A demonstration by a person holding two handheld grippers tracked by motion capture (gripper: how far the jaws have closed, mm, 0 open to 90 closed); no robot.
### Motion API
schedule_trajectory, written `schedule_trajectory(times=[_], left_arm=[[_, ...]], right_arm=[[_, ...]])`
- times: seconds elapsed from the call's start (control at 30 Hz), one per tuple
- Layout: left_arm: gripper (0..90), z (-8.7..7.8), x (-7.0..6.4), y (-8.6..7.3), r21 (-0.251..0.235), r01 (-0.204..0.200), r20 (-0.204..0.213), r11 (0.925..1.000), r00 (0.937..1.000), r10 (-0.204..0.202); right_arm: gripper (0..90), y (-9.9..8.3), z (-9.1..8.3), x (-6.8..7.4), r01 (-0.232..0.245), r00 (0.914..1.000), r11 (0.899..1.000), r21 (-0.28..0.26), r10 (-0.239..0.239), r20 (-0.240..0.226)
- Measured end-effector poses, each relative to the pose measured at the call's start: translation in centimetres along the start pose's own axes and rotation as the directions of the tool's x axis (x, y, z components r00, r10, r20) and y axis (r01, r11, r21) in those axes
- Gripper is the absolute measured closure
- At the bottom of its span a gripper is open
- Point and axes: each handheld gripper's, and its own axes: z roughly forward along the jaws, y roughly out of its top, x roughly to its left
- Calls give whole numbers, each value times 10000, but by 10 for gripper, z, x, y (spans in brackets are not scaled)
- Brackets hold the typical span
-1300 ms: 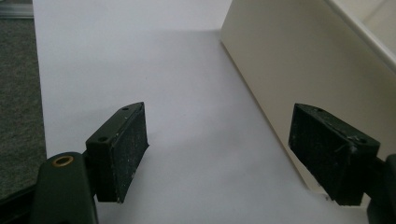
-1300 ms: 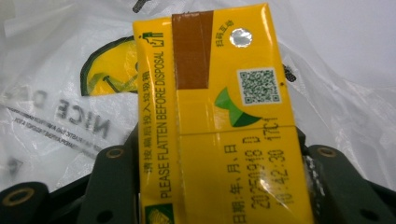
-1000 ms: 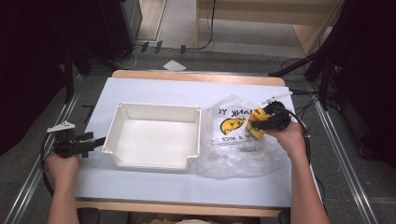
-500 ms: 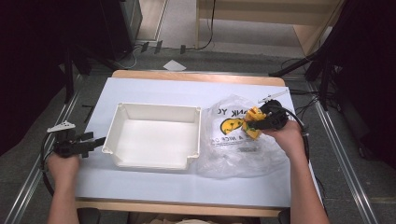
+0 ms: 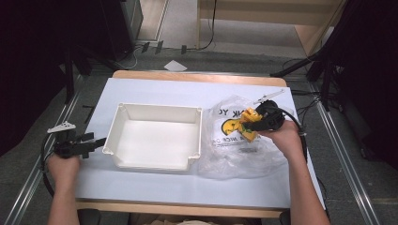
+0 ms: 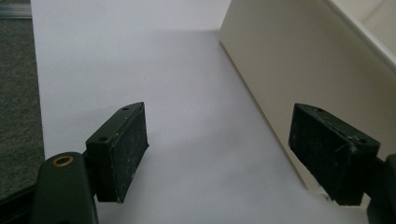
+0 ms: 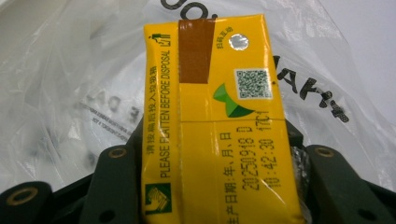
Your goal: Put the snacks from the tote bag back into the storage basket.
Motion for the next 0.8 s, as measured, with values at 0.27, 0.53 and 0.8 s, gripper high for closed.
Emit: schedule_trajectory(times=[0.27,0.53,0.8], left_arm=[[208,0,0,0,-10,8,-5,10000,10000,-8],[208,0,0,0,-13,25,-10,10000,10000,-25],[208,0,0,0,-14,27,-17,10000,10000,-27]], right_arm=[[515,4,0,9,167,9995,9999,-19,-168,-249],[515,7,-1,16,241,9981,9997,-105,-246,-557],[515,11,-1,25,490,9956,9986,-189,-503,-790]])
